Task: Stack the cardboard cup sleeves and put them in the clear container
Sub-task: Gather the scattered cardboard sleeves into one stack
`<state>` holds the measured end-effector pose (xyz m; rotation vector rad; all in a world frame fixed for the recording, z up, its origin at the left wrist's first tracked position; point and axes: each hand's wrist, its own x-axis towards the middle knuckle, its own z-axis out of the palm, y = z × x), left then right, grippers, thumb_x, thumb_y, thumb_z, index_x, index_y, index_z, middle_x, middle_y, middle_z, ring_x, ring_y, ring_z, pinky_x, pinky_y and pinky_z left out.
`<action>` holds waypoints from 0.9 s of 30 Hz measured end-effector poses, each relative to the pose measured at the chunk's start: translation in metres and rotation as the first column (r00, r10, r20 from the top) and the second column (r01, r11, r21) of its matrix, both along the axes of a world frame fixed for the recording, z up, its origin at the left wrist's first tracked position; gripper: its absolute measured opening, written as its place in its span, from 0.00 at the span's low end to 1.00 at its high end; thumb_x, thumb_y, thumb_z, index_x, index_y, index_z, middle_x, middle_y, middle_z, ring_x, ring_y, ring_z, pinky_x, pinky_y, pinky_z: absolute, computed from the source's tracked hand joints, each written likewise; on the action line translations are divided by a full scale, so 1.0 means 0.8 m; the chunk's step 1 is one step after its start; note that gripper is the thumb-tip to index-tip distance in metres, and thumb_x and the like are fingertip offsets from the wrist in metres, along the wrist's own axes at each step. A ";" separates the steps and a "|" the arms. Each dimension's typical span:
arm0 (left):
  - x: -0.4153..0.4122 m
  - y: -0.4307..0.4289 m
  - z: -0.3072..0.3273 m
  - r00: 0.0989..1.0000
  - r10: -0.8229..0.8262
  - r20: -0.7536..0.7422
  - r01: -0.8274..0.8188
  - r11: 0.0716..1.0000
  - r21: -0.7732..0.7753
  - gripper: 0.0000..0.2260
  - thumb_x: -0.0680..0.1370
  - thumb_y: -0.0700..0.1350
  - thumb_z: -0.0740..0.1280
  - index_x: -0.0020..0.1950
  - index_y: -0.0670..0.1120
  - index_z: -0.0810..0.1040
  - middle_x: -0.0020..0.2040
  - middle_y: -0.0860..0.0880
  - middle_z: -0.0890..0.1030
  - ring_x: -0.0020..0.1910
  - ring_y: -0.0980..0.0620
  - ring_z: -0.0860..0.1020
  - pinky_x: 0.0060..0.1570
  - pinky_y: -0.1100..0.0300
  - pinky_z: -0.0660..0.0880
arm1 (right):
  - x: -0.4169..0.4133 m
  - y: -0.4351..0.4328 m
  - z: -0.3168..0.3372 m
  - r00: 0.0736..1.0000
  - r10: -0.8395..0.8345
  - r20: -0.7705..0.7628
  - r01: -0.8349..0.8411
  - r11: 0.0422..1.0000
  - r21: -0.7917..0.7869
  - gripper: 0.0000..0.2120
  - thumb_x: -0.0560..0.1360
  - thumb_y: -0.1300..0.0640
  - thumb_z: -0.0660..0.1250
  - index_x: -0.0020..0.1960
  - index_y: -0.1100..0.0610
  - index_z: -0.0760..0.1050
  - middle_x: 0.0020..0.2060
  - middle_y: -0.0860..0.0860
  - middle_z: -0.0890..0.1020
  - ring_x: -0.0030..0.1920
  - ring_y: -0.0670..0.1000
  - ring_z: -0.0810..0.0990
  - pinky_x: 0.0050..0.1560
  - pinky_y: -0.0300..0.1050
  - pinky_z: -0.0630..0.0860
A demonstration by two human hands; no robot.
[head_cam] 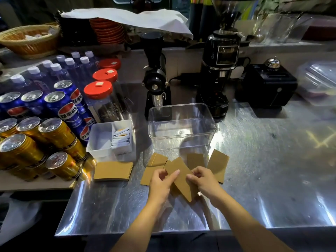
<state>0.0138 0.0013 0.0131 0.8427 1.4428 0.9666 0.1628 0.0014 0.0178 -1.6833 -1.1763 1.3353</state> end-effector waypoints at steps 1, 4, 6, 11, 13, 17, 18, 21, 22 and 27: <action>0.003 0.002 0.003 0.996 0.009 0.090 -0.006 1.000 -0.028 0.16 0.68 0.46 0.75 0.49 0.40 0.76 0.47 0.40 0.83 0.48 0.43 0.82 0.48 0.47 0.80 | -0.003 -0.001 0.003 0.998 -0.002 -0.059 0.002 1.000 -0.003 0.06 0.74 0.61 0.66 0.38 0.57 0.72 0.31 0.50 0.77 0.31 0.45 0.74 0.30 0.35 0.70; 0.008 0.006 0.008 0.983 -0.012 0.181 0.017 1.000 -0.026 0.09 0.69 0.41 0.74 0.46 0.40 0.79 0.36 0.46 0.85 0.35 0.48 0.83 0.31 0.58 0.78 | -0.010 -0.007 0.007 0.992 -0.005 -0.128 0.006 1.000 0.009 0.06 0.74 0.60 0.66 0.39 0.58 0.72 0.33 0.52 0.77 0.33 0.47 0.74 0.33 0.36 0.70; 0.012 0.007 0.009 0.973 -0.014 0.231 0.020 0.999 -0.026 0.07 0.70 0.40 0.73 0.45 0.40 0.80 0.37 0.42 0.84 0.36 0.44 0.81 0.34 0.55 0.77 | -0.011 -0.010 0.009 0.993 0.003 -0.122 0.000 1.000 0.027 0.05 0.74 0.57 0.66 0.41 0.57 0.74 0.36 0.52 0.78 0.37 0.48 0.75 0.37 0.38 0.70; 0.021 0.010 0.014 0.937 -0.022 0.348 0.030 0.999 -0.018 0.07 0.72 0.36 0.67 0.38 0.41 0.84 0.36 0.43 0.85 0.37 0.46 0.83 0.40 0.52 0.80 | 0.002 -0.011 0.011 0.995 -0.072 -0.068 0.078 0.992 0.095 0.10 0.74 0.50 0.66 0.42 0.57 0.76 0.37 0.52 0.79 0.39 0.48 0.76 0.39 0.38 0.72; 0.024 0.011 0.018 0.919 -0.045 0.392 0.061 0.998 -0.027 0.08 0.72 0.36 0.65 0.38 0.39 0.84 0.38 0.40 0.86 0.39 0.45 0.84 0.39 0.51 0.82 | 0.015 -0.007 0.008 0.982 -0.180 0.051 0.175 0.980 0.092 0.11 0.75 0.49 0.64 0.42 0.56 0.75 0.37 0.51 0.79 0.40 0.51 0.77 0.40 0.43 0.72; 0.027 0.010 0.023 0.882 -0.022 0.471 0.093 0.988 -0.127 0.10 0.73 0.40 0.65 0.46 0.33 0.81 0.41 0.37 0.82 0.39 0.42 0.81 0.37 0.50 0.82 | 0.049 0.002 -0.005 0.813 -0.350 0.465 0.364 0.929 0.063 0.15 0.73 0.47 0.65 0.48 0.59 0.72 0.46 0.56 0.80 0.47 0.57 0.77 0.48 0.52 0.73; 0.027 0.010 0.022 0.879 -0.026 0.476 0.112 0.982 -0.152 0.12 0.74 0.42 0.66 0.49 0.33 0.79 0.42 0.37 0.81 0.40 0.41 0.79 0.41 0.48 0.81 | 0.055 0.004 -0.007 0.765 -0.373 0.525 0.407 0.912 0.054 0.19 0.72 0.45 0.66 0.51 0.60 0.71 0.50 0.57 0.79 0.51 0.58 0.76 0.51 0.53 0.73; 0.031 0.008 0.019 0.887 -0.051 0.458 0.151 0.971 -0.184 0.14 0.70 0.47 0.69 0.45 0.35 0.80 0.39 0.38 0.81 0.37 0.41 0.79 0.50 0.44 0.76 | 0.063 0.012 -0.013 0.694 -0.338 0.636 0.485 0.872 -0.066 0.35 0.66 0.37 0.68 0.59 0.62 0.67 0.60 0.60 0.74 0.61 0.60 0.71 0.60 0.56 0.67; 0.032 0.007 0.016 0.888 -0.058 0.455 0.159 0.970 -0.186 0.14 0.68 0.48 0.69 0.42 0.36 0.82 0.38 0.39 0.81 0.36 0.42 0.79 0.49 0.45 0.76 | 0.063 0.015 -0.014 0.686 -0.314 0.657 0.497 0.861 -0.107 0.38 0.64 0.35 0.68 0.61 0.62 0.65 0.62 0.60 0.71 0.63 0.60 0.69 0.62 0.57 0.64; 0.039 0.001 0.008 0.855 -0.048 0.517 0.173 0.965 -0.196 0.10 0.66 0.48 0.71 0.36 0.41 0.84 0.34 0.42 0.82 0.33 0.47 0.79 0.42 0.52 0.77 | 0.057 0.028 -0.018 0.655 -0.207 0.727 0.458 0.874 -0.164 0.43 0.61 0.34 0.70 0.63 0.62 0.64 0.63 0.59 0.69 0.64 0.59 0.66 0.63 0.53 0.63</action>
